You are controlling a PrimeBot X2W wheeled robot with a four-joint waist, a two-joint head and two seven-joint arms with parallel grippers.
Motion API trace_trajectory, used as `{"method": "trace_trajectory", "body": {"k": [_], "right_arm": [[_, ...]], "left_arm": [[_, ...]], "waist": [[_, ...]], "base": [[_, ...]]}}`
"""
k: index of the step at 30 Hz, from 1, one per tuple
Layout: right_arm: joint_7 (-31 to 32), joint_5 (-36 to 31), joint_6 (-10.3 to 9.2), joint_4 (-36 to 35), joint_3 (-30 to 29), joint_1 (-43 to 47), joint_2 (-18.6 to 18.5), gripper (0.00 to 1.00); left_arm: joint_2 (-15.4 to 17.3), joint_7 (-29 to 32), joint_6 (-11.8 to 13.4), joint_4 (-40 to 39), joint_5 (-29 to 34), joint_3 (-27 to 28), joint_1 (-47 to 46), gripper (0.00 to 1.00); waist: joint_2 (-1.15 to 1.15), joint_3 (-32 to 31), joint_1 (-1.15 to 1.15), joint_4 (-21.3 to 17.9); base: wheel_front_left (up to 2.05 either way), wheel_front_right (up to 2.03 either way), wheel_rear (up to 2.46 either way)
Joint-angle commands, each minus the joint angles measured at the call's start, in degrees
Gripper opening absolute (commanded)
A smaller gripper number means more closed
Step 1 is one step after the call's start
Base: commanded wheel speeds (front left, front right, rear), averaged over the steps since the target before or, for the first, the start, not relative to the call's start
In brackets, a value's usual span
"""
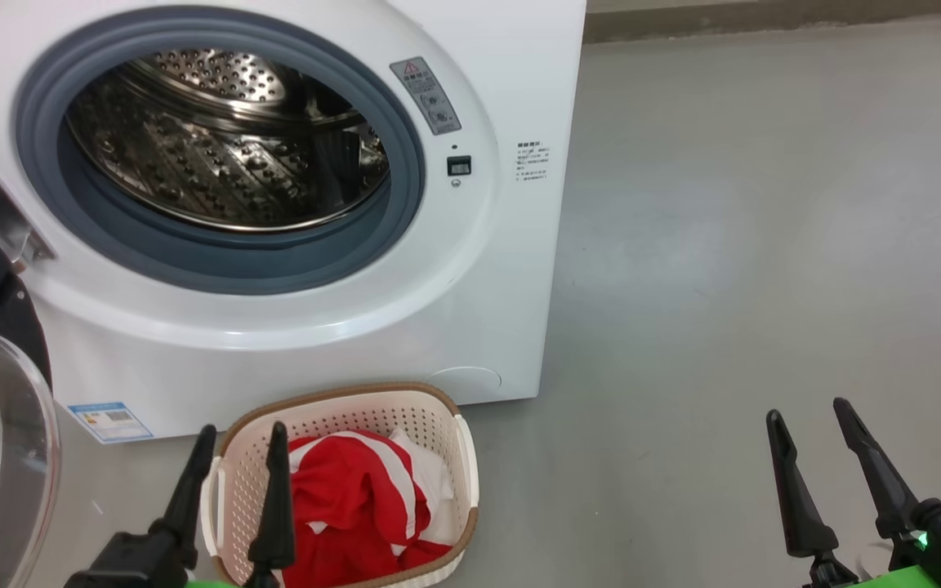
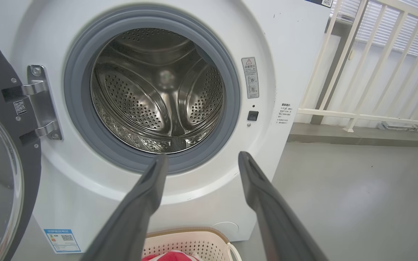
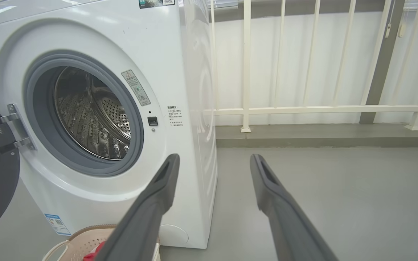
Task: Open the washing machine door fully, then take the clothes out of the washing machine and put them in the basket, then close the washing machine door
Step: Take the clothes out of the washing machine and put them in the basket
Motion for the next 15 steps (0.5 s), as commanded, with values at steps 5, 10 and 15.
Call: {"method": "trace_trajectory", "body": {"k": [5,10,15], "right_arm": [[0.2,0.0,0.35,-2.5,0.5,0.3,-0.9,1.00],[0.3,0.5,0.35,-3.0,-0.1,1.7,-0.9,1.00],[0.4,0.8,0.35,-3.5,-0.4,2.6,-0.9,1.00]], "left_arm": [[2.1,0.8,0.3,-2.6,0.8,1.2,0.3,1.00],[3.3,1.9,0.8,-3.0,1.9,0.6,1.8,1.00],[4.1,2.3,1.5,-3.5,3.0,0.1,3.1,1.00]], "waist": [[0.00,-1.1,0.00,0.1],[0.00,-2.1,0.00,0.0],[0.00,-2.4,0.00,-0.1]], "base": [[0.00,0.00,0.00],[0.00,0.00,0.00],[0.00,0.00,0.00]]}}
